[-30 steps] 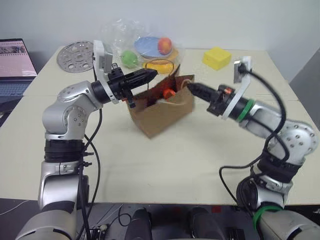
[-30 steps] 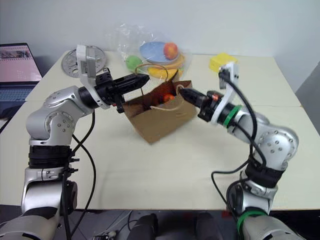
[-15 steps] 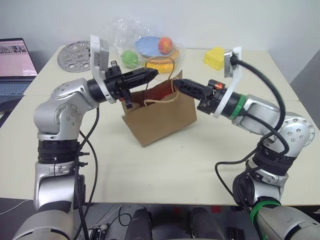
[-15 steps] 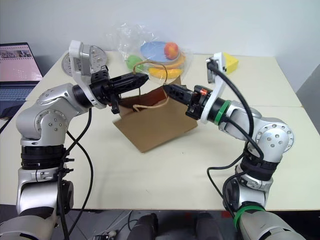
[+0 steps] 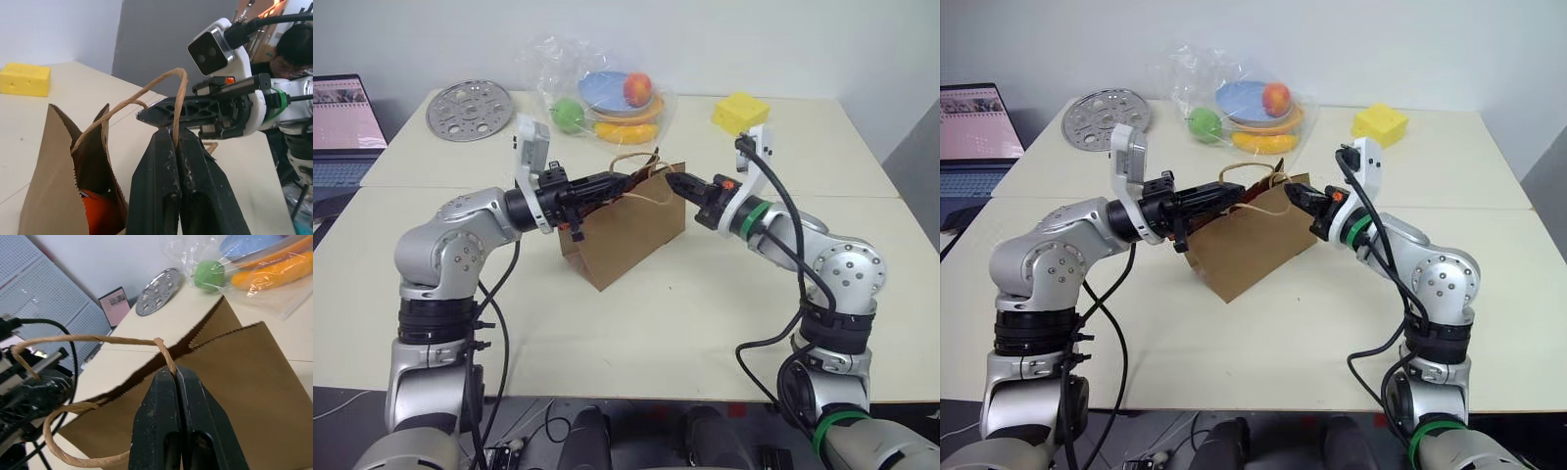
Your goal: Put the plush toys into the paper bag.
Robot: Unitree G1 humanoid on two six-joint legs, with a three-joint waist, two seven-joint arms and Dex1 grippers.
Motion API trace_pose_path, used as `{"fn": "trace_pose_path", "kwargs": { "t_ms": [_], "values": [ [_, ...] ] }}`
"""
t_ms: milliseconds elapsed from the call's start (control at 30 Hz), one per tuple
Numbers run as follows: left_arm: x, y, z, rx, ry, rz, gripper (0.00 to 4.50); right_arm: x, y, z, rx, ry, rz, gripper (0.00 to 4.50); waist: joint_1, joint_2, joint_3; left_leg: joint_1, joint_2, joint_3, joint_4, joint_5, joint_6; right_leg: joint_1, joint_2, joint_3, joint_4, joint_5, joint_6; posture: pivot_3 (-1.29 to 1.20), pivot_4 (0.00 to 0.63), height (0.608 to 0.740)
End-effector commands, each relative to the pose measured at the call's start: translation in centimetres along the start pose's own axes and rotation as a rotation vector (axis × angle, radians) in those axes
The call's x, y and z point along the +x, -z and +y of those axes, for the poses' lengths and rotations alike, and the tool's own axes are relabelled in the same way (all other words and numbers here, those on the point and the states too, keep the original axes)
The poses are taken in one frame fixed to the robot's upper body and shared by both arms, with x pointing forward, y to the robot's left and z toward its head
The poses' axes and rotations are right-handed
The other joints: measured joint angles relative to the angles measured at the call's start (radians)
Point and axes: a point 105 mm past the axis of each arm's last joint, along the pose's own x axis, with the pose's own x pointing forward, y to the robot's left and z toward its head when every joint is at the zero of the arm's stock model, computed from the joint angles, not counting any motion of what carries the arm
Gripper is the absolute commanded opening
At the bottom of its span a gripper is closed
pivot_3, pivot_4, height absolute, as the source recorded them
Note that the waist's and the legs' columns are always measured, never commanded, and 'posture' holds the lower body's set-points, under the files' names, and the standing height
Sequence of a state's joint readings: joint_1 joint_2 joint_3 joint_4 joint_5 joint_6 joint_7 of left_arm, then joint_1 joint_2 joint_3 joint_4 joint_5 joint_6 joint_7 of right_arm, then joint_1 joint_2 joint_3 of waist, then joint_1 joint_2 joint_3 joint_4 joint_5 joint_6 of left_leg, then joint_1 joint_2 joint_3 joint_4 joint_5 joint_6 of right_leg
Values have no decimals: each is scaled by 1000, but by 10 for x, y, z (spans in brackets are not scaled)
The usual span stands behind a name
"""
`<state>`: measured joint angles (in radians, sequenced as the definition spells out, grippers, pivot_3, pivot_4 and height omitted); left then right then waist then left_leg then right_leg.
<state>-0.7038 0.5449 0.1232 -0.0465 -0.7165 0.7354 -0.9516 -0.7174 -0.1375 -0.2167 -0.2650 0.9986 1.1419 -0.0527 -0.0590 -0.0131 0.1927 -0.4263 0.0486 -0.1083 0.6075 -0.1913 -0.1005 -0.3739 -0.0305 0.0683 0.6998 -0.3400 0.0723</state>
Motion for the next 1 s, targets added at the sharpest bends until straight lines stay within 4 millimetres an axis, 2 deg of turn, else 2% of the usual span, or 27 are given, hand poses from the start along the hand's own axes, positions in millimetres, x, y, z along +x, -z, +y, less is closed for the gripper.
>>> {"fn": "trace_pose_path", "kwargs": {
  "t_ms": [33, 133, 233, 333, 467, 567, 600, 767, 867, 1000],
  "values": [
    [-3, -10, 2, 50, -17, -28, 0, -1, -8, 8, -21, -40, -41, 51, 0, 0, 0, 0, 0, 0, 0, 0, 0, 0, 0, 0, 0, 0, 0, 0, 150, 740],
    [-8, -15, -5, 37, 26, -33, 579, -4, -14, 15, -1, -92, -65, 906, 0, 0, 0, 0, 0, 0, 0, 0, 0, 0, 0, 0, 0, 0, 0, 0, 150, 740],
    [-11, -15, -3, 64, 13, -15, 1493, -6, -17, 16, -16, -100, -66, 1978, 0, 0, 0, 0, 0, 0, 0, 0, 0, 0, 0, 0, 0, 0, 0, 0, 150, 740],
    [-24, -17, -1, 102, -22, 10, 2343, -11, -21, 18, -48, -112, -60, 3016, -1, 0, 0, 0, 0, 0, 0, 0, 0, 0, 0, 0, 0, 0, 0, 0, 150, 740],
    [-43, -26, -8, 165, -61, 41, 3475, -22, -28, 24, -78, -158, -53, 4408, -2, 0, 0, 0, 0, 0, -1, 0, 0, -1, 0, 0, -1, 0, 0, 0, 150, 740],
    [-59, -27, -11, 244, -117, 92, 4386, -30, -35, 25, -107, -169, -47, 4500, 0, 0, 0, 0, 0, 0, -1, 0, 0, 0, 0, 0, -1, 0, 0, 0, 150, 740],
    [-63, -26, -13, 264, -130, 107, 4450, -32, -37, 26, -117, -173, -43, 4500, 0, 0, 0, 0, 0, 0, -1, 0, 0, 0, 0, 0, -2, 0, 0, 0, 150, 740],
    [-81, -31, -8, 315, -265, 73, 4450, -41, -49, 27, -176, -188, -32, 4500, 2, 0, 0, 0, 0, 1, -1, 0, 0, 0, 0, 1, -2, 0, 0, 0, 150, 740],
    [-91, -5, -14, 334, -295, 132, 4450, -48, -51, 29, -287, -206, 29, 4500, 2, 1, 0, 0, 0, 2, -1, 0, 0, 0, 0, 2, -2, 0, 0, 0, 150, 740],
    [-95, 12, -14, 379, -336, 133, 4450, -52, -50, 31, -323, -233, 59, 4500, 5, 0, 0, 0, 0, 2, -2, 0, 0, 0, 0, 2, -3, 0, 0, 0, 150, 740]
  ]
}}
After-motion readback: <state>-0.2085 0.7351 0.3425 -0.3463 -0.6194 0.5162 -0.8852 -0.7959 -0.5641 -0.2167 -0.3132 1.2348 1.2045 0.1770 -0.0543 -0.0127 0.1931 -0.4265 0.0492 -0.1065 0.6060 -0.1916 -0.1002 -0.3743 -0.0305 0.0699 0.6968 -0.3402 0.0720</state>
